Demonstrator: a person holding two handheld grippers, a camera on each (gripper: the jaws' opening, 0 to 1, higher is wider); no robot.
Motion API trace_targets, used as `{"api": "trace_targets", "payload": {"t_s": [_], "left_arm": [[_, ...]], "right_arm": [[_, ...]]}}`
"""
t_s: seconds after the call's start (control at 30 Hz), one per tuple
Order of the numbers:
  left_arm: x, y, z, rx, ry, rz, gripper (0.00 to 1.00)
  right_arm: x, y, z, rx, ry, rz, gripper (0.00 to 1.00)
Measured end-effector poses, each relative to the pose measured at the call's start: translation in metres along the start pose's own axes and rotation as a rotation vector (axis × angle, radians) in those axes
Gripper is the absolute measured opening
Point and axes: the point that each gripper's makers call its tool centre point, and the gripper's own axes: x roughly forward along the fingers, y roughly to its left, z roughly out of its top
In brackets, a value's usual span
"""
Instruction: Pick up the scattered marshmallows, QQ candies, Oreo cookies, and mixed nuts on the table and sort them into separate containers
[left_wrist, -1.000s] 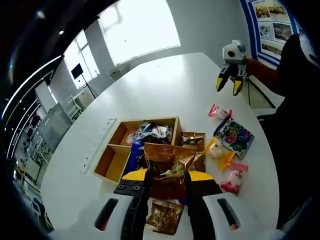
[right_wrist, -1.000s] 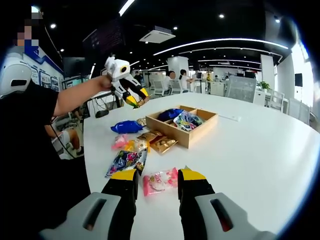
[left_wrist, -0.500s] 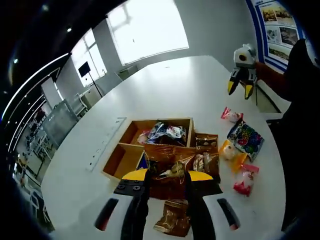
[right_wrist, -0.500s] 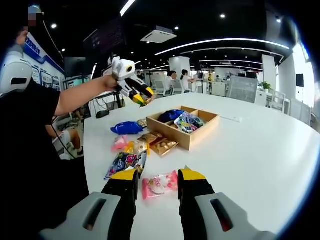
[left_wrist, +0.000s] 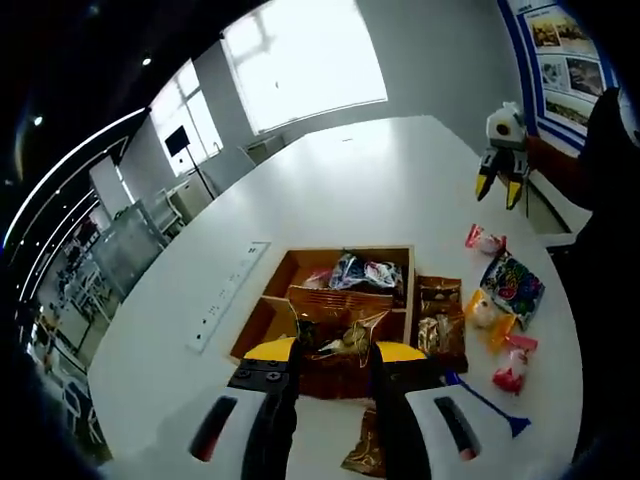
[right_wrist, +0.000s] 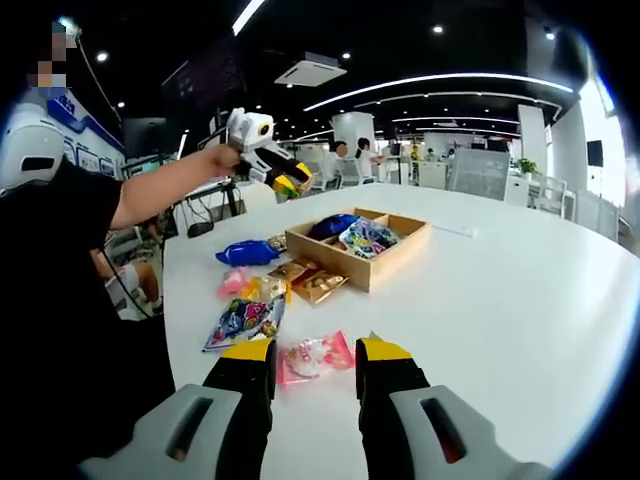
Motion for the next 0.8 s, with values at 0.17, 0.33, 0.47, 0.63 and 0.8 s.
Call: {"api": "trace_targets", "payload": {"t_s": [0.17,0.33,0.47,0.63,0.8], "left_arm": [[0.012,0.011,-0.002,-0.006,0.006,0.002,0.32],[0.026,0.033,-0.007,-0.010,0.025,0.004,0.32],[0.036,0.047,-0.009,-0.019,0.034,0.009,0.32],[0.046,0.057,-0.011,-0.026,0.055,0.009,0.32],[0.055,0.067,-0.012,-0.031,0.070,0.022,0.33]], "right_arm": [[-0.001,-0.003,-0.002,0.007,0.003,-0.003,0.28],[-0.006,-0.007,-0.003,0.013,-0.003,-0.012,0.28],[-0.011,-0.011,-0.005,0.019,-0.005,-0.024,0.28],[-0.016,-0.012,-0.005,0.020,-0.007,-0.033,0.28],[-0.023,-0.016,-0.003,0.019,-0.009,-0.048,0.28]]}}
